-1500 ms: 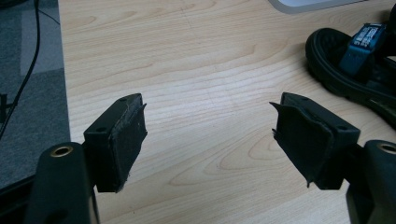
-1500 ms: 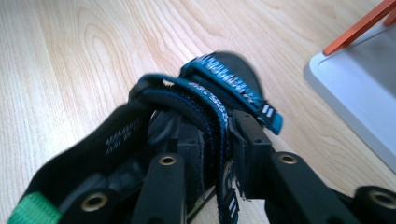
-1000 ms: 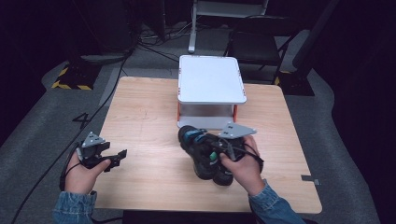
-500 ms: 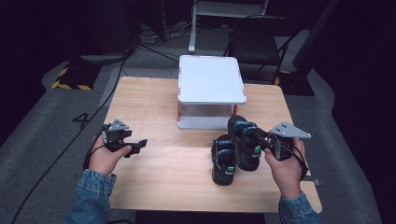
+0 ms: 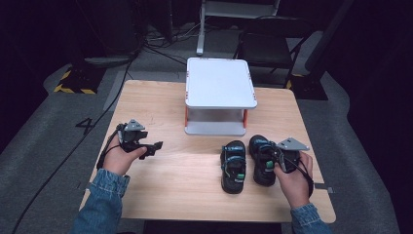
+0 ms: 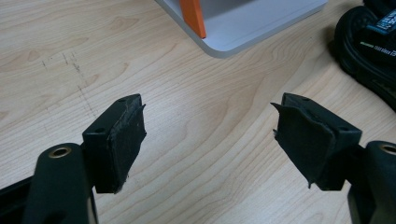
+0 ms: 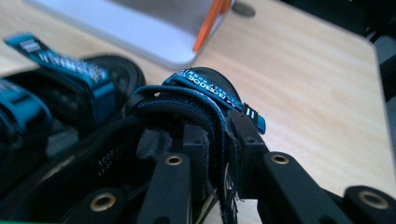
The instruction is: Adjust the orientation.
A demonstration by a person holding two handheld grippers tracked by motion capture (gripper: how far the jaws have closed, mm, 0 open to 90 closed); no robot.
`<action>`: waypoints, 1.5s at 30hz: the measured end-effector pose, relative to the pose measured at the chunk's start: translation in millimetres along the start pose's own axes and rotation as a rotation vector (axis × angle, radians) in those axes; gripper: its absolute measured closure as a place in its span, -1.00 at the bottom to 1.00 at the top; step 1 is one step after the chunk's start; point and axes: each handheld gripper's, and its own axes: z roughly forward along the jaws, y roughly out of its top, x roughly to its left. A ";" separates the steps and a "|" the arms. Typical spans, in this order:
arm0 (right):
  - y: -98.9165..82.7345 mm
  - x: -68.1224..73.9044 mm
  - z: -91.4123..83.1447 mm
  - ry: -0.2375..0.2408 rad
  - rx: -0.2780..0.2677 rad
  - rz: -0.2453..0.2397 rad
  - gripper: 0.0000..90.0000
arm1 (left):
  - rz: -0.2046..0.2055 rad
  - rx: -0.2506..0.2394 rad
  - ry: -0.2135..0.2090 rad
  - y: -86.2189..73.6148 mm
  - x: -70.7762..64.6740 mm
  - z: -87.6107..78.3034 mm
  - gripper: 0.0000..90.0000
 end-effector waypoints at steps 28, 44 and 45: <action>-7.0 8.2 7.7 0.244 0.014 -0.069 0.57 | -0.007 0.001 -0.003 -1.1 -0.3 -1.2 -0.46; 14.3 24.3 -24.6 0.403 -0.038 0.236 0.04 | -0.003 0.005 -0.003 -3.2 -1.1 -3.6 -0.47; 14.0 27.8 -21.7 0.401 -0.026 0.238 0.03 | -0.005 0.003 0.001 -4.2 -0.8 -4.4 -0.47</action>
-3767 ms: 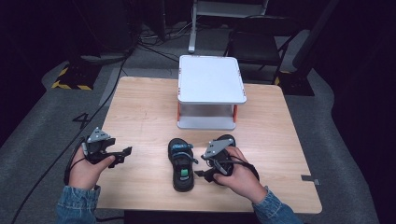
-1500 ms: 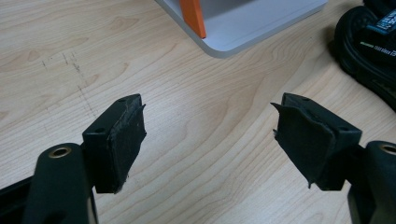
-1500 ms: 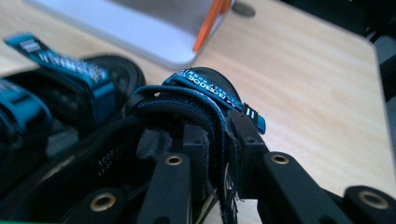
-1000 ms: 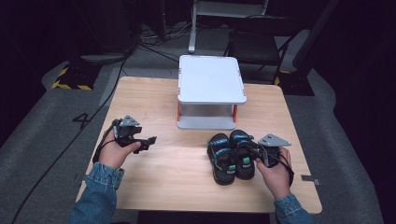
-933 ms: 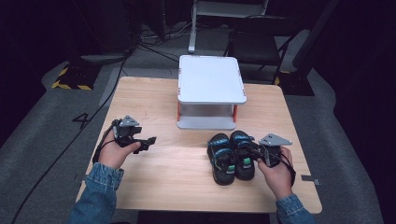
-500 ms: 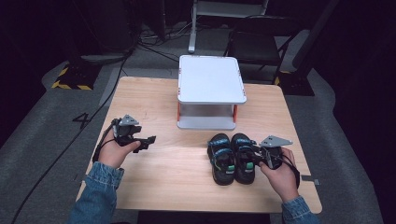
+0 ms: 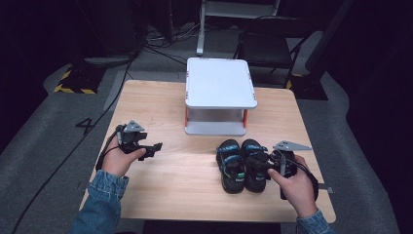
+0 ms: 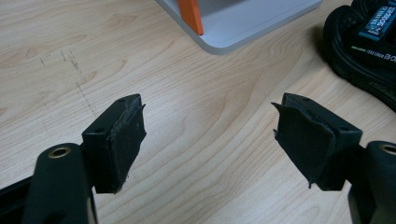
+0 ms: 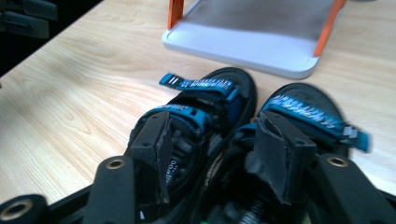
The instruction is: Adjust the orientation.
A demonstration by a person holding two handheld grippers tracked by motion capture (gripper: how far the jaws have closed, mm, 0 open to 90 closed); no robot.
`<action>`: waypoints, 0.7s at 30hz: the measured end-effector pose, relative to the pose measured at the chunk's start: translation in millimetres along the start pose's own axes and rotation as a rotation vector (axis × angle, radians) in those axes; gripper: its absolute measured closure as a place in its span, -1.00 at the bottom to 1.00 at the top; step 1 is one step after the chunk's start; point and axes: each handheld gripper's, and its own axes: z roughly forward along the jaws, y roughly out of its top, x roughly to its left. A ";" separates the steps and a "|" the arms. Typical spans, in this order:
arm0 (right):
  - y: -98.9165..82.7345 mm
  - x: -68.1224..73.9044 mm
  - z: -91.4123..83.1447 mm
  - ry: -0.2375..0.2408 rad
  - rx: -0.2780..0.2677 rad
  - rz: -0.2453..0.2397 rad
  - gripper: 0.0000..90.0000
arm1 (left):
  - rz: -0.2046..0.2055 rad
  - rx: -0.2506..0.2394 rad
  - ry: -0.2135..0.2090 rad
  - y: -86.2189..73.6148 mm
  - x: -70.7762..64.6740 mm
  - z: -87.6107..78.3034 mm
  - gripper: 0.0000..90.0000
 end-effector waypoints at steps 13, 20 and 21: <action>-14.4 20.9 37.6 -0.117 0.230 0.010 -0.11 | -0.020 -0.003 0.021 -9.0 2.2 -9.4 -0.47; -15.6 25.3 40.0 -0.180 0.305 -0.074 0.57 | -0.031 0.008 0.020 -12.6 3.7 -10.1 -0.46; -15.5 25.1 40.1 -0.182 0.304 -0.075 0.62 | -0.030 0.005 0.023 -12.7 3.6 -10.1 -0.46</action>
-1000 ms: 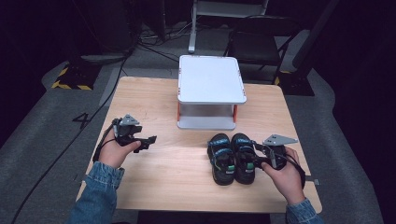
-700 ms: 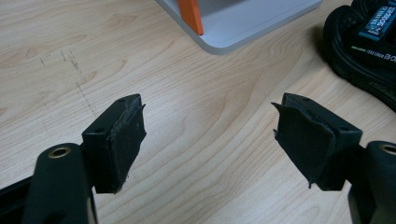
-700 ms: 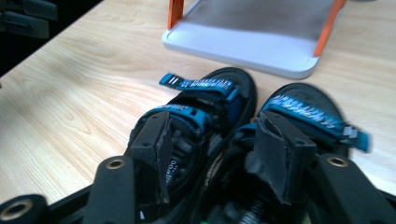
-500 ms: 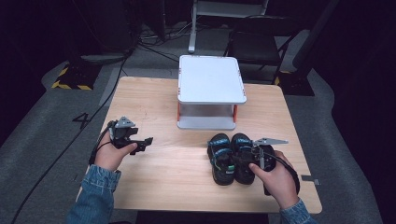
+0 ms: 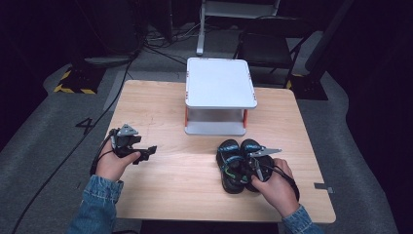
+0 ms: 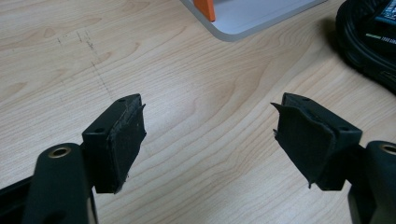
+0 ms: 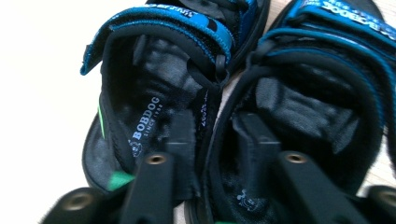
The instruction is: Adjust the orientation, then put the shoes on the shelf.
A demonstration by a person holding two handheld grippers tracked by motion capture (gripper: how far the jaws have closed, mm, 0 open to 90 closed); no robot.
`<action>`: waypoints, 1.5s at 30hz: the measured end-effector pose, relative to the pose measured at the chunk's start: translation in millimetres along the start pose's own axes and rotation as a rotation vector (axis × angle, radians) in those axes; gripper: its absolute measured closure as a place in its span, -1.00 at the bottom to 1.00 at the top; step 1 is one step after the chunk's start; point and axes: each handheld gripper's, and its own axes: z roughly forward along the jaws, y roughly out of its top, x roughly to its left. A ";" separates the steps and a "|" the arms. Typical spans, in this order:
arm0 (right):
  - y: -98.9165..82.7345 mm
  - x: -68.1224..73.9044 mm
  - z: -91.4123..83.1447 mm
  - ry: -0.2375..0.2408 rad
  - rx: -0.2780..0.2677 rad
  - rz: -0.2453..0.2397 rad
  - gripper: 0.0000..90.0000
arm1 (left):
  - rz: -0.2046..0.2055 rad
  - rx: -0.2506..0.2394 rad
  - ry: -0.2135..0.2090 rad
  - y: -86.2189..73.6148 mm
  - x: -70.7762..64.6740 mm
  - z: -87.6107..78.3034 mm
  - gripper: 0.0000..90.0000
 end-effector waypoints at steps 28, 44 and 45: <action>39.2 -12.2 -9.1 0.087 -0.157 0.043 0.88 | -0.022 -0.012 0.019 -5.1 5.5 -9.5 -0.46; 46.5 -9.9 11.5 0.147 -0.093 0.065 0.93 | -0.064 -0.020 0.062 -24.2 11.2 -29.5 -0.46; 44.3 -9.3 11.4 0.147 -0.092 0.065 0.93 | -0.063 -0.017 0.058 -23.7 10.2 -28.6 -0.46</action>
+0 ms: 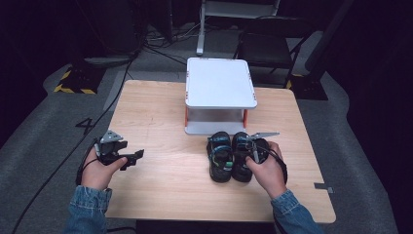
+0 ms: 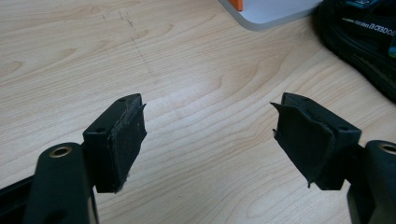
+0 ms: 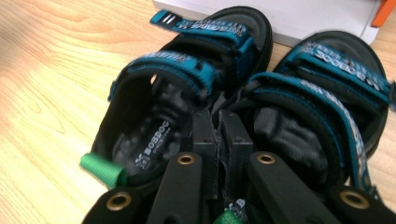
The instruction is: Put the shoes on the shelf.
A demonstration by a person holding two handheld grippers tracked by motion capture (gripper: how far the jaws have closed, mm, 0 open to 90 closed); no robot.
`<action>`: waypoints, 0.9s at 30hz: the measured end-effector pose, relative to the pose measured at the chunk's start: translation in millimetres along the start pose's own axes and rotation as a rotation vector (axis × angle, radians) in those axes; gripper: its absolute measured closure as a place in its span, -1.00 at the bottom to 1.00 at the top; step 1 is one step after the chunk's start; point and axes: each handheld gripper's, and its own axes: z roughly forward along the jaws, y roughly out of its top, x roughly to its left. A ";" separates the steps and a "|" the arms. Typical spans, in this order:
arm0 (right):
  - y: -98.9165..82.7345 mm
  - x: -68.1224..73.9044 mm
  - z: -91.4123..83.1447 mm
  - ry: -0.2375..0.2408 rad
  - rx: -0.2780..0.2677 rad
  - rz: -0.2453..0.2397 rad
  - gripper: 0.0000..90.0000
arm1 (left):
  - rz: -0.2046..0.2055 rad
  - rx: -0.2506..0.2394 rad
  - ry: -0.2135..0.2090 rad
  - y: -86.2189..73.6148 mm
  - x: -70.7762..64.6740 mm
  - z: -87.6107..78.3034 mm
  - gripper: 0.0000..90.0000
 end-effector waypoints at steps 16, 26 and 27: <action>-6.9 22.5 20.0 -0.108 0.036 0.010 0.47 | 0.014 0.010 -0.015 2.9 -2.6 7.8 -0.46; -0.1 15.2 12.3 -0.061 -0.034 0.011 0.85 | 0.007 0.017 -0.003 -4.0 -1.6 1.4 -0.46; 4.6 15.1 10.1 -0.061 -0.052 0.008 0.85 | 0.003 0.015 0.005 -6.1 -0.4 -0.5 -0.46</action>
